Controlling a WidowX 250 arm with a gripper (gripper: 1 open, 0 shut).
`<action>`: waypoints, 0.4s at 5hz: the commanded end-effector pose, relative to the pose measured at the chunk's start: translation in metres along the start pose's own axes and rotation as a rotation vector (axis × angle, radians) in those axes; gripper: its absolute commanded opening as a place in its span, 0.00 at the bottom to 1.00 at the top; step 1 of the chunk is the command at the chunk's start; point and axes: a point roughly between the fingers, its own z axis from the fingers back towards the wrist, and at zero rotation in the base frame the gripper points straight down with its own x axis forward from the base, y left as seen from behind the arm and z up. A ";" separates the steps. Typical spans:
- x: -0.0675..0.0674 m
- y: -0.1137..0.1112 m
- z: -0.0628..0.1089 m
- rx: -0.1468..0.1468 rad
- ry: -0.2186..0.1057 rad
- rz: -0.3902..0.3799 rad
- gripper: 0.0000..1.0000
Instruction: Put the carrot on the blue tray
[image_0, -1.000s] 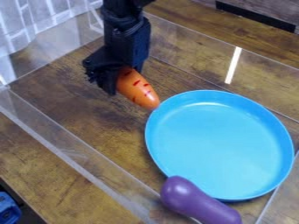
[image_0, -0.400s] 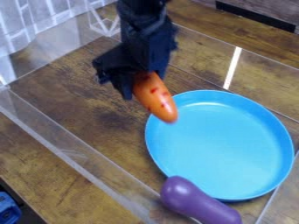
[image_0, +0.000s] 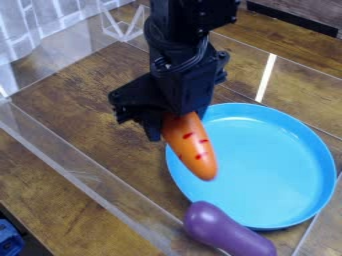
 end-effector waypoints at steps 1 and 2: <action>0.008 0.001 0.024 0.045 0.009 0.031 0.00; 0.022 0.006 0.023 0.049 0.006 0.039 0.00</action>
